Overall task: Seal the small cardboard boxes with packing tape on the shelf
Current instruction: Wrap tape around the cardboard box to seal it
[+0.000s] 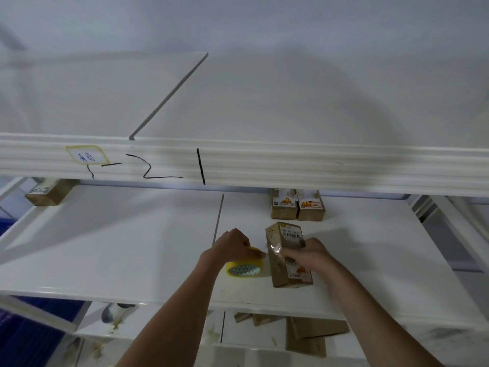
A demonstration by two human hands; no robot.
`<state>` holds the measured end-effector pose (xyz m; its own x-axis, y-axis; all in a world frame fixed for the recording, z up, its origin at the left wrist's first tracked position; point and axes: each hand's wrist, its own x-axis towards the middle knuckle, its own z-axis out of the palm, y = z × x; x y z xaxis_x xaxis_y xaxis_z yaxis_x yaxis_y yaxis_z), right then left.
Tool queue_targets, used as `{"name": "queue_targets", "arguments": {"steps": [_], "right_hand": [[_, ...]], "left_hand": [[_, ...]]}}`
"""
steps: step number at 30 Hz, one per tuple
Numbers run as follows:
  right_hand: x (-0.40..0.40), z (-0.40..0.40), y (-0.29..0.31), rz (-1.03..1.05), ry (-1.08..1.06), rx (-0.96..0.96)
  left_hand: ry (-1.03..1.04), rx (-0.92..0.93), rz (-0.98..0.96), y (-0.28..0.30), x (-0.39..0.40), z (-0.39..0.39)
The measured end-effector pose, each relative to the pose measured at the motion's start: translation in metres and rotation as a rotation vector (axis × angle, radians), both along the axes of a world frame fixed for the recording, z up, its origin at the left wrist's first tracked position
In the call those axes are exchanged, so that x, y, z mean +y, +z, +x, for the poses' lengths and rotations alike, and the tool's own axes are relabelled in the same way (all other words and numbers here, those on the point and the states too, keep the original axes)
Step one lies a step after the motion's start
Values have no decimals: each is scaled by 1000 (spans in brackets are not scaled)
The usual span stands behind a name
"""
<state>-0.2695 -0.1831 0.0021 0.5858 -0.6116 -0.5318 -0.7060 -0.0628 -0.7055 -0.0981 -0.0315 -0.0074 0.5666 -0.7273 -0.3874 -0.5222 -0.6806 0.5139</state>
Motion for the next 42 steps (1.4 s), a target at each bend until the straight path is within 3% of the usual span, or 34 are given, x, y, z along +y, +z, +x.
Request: {"name": "queue_targets", "arguments": {"steps": [9,12,17,24,28,33,42], "right_hand": [[4,-8,5,276,-17,-185],[12,-2,-3,369,-41,-272],[13,5,-8,272,-44,-174],[-3,1,-4,217,-73,-94],[-1,-2,1,206,-60,-113],[-1,-6,11,253,-32,-207],[7,-4,19,433,-15,-311]], "left_hand": [[-64,-17,-72,5,-10,0],[-64,-104,-129,6,-13,-4],[-117,-194,-57,14,-16,-3],[-62,113,-121,15,-5,14],[-29,117,-111,8,-4,17],[-48,-132,84,-1,-1,20],[-1,14,77,0,-9,20]]}}
